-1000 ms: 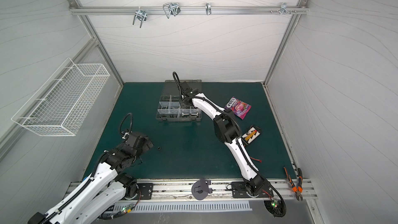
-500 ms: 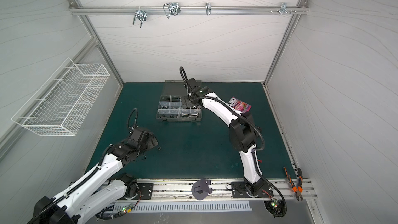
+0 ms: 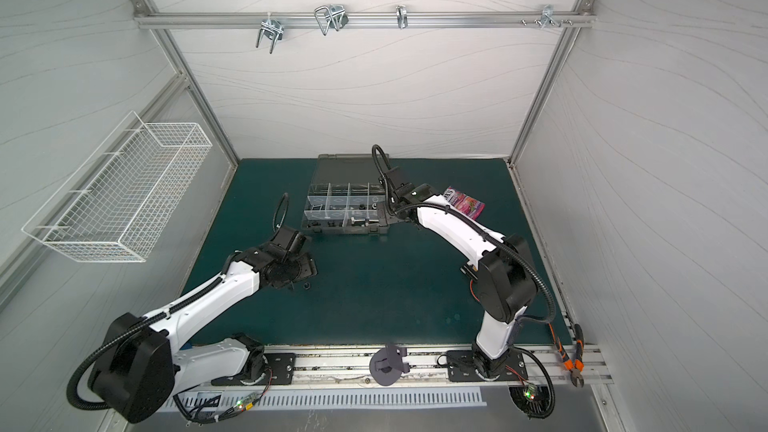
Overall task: Sort the screws and nuts into containers
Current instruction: 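Lower the left gripper onto the last dark nut while the right gripper withdraws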
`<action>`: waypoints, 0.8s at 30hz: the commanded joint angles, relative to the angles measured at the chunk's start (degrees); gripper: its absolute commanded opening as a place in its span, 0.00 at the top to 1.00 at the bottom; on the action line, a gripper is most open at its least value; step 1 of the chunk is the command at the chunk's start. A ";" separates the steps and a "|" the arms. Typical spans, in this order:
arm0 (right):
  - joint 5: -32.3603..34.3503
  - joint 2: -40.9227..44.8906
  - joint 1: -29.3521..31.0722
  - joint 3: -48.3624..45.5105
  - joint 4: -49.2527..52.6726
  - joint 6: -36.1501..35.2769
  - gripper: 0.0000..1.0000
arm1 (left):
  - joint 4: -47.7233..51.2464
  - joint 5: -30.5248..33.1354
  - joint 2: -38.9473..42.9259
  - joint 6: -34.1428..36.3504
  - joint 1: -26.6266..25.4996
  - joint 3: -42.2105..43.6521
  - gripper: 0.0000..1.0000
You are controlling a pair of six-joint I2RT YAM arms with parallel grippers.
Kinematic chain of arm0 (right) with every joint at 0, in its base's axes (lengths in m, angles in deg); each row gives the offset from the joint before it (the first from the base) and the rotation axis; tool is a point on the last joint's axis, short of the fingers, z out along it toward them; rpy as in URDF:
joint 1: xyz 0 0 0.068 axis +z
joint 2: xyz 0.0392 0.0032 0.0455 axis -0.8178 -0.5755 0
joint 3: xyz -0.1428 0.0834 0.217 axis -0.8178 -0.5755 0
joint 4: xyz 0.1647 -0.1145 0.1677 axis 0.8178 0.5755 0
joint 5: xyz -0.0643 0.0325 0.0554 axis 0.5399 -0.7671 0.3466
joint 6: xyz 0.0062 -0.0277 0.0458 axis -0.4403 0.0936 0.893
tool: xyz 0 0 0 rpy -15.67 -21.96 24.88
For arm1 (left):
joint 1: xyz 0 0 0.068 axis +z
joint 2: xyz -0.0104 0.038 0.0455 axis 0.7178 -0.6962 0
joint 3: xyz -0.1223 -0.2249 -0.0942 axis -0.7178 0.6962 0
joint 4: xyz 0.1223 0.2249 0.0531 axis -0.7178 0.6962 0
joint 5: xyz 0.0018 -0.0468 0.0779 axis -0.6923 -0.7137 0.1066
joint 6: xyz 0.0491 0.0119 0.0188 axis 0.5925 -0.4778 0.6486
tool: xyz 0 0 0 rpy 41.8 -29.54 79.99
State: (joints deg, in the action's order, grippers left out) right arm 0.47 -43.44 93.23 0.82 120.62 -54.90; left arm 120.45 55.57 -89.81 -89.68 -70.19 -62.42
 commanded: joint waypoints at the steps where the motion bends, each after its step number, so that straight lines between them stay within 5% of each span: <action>1: 1.91 2.77 -0.86 -1.62 1.69 2.56 0.01 | 1.03 -1.46 -2.23 1.22 0.15 -2.68 0.28; 11: 2.68 2.48 -1.39 -0.53 2.29 3.99 0.01 | 3.26 -1.89 -9.16 1.88 0.15 -3.69 0.47; 24: 3.49 1.77 -1.43 0.43 3.12 4.27 0.01 | 3.19 -3.82 -13.85 2.94 0.22 -3.57 0.55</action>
State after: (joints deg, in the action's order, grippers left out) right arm 2.83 -42.22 92.12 -0.60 121.83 -51.78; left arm 122.68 52.23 -102.55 -87.39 -70.19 -63.97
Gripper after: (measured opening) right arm 0.992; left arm 0.449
